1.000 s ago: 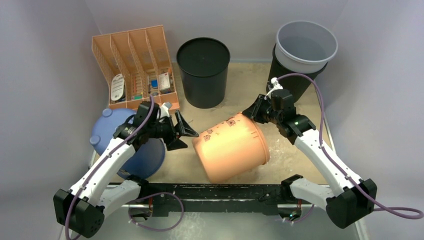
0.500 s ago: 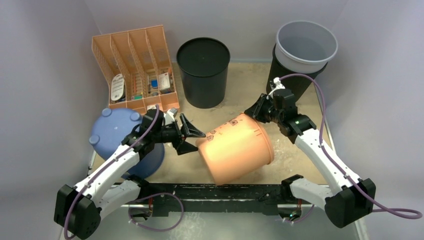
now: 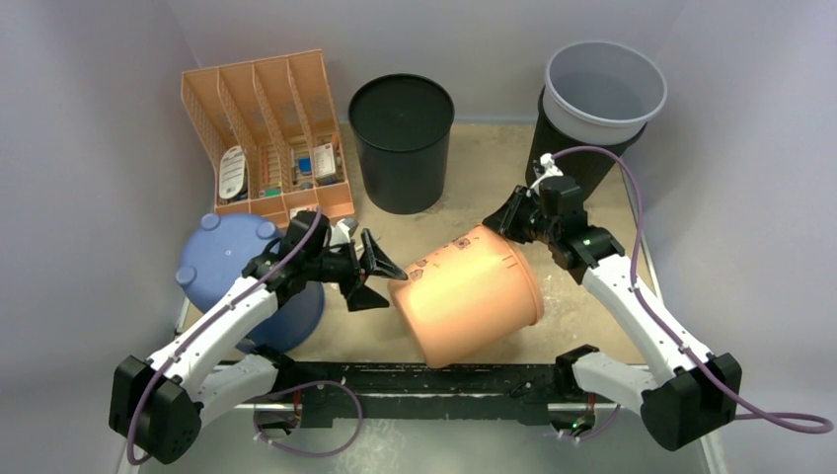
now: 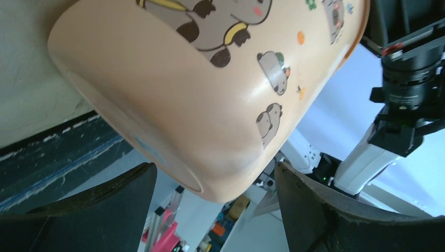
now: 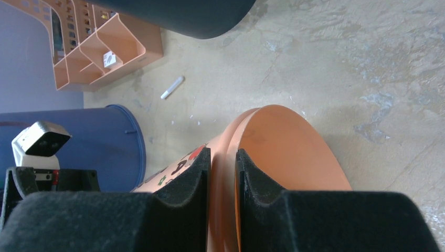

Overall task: Turn the large container upside down
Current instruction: Turn the container upside down at the center of the board.

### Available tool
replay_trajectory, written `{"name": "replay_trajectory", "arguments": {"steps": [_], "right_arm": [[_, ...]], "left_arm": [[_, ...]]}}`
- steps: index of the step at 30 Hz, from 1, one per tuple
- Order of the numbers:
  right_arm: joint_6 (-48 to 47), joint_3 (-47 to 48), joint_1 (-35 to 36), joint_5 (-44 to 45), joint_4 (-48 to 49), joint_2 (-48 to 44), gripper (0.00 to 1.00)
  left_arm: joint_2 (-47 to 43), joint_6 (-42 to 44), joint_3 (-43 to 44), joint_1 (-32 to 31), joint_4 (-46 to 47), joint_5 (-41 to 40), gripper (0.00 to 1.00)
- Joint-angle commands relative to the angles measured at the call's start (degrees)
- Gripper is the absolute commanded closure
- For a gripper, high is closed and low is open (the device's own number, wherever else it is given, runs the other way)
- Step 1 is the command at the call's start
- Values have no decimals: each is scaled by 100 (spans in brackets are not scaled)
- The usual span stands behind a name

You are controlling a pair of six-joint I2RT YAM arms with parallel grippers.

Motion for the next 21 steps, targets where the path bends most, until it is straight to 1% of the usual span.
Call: {"name": "replay_trajectory", "arguments": {"steps": [1,4,8,10,16,17,21], "right_arm": [[-332,-258,67,80,-696,150,91],[-355,-262,67,72,-657,185,91],[-360,-219,67,50,-647,209,91],[-334,-221,66,44,-653,180,91],[-320,-240,63,5,-654,168,91],[-312,-241,67,-6,-643,183,91],[-307,-181,67,-20,-648,197,91]], "left_arm": [[124,1092,615,-112,-1736,271,17],[83,1095,570,-132,-1782,291,17],[56,689,531,-134,-1305,221,17],[15,374,463,-134,-956,168,17],[-210,-759,3,-143,873,73,17],[-203,-875,-54,-143,1064,73,17],[-99,-827,-23,-173,1121,94,17]]}}
